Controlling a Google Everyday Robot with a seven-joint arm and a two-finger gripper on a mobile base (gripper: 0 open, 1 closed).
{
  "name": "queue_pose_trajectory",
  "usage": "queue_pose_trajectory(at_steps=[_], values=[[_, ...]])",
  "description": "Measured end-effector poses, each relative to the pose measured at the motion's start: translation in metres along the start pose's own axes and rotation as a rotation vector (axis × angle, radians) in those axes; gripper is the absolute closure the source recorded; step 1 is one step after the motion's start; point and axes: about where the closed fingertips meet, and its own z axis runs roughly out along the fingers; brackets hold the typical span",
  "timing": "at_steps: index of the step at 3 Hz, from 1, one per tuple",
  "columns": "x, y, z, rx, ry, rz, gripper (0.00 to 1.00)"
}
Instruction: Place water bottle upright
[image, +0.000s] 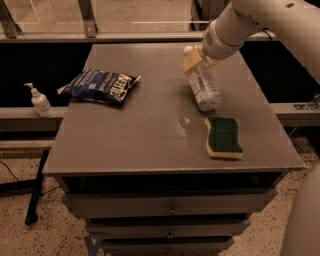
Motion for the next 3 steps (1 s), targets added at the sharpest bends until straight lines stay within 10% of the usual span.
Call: queue_pose_trajectory(at_steps=[3], values=[[-0.022, -0.055, -0.062, -0.077, -0.343, 0.113, 1.00]])
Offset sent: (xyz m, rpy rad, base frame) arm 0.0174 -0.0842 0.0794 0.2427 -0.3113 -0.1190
